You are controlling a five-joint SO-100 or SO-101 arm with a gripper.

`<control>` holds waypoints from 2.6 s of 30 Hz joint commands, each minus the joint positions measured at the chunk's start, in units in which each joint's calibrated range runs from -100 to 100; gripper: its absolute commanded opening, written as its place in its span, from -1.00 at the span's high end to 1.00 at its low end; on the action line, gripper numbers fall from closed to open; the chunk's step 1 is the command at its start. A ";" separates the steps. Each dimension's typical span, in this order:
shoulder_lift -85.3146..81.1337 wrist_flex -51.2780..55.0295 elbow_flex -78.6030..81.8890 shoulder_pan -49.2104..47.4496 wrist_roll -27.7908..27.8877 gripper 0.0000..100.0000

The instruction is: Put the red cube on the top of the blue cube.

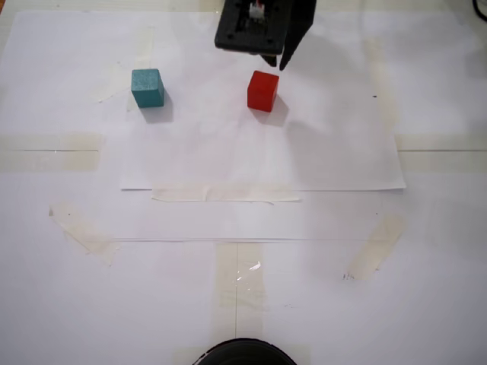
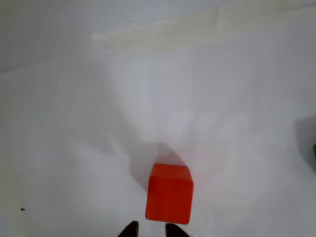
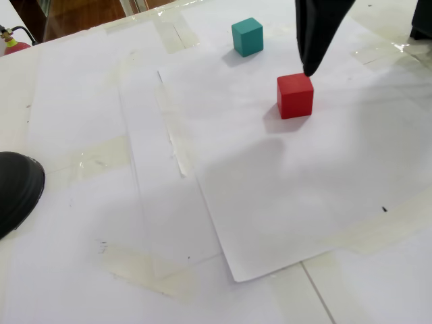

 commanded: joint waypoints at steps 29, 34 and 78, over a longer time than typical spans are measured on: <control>-1.67 -17.45 12.85 -0.27 0.44 0.52; -1.15 -18.35 13.76 0.03 0.54 0.53; 1.42 -23.89 18.75 -0.04 1.17 0.84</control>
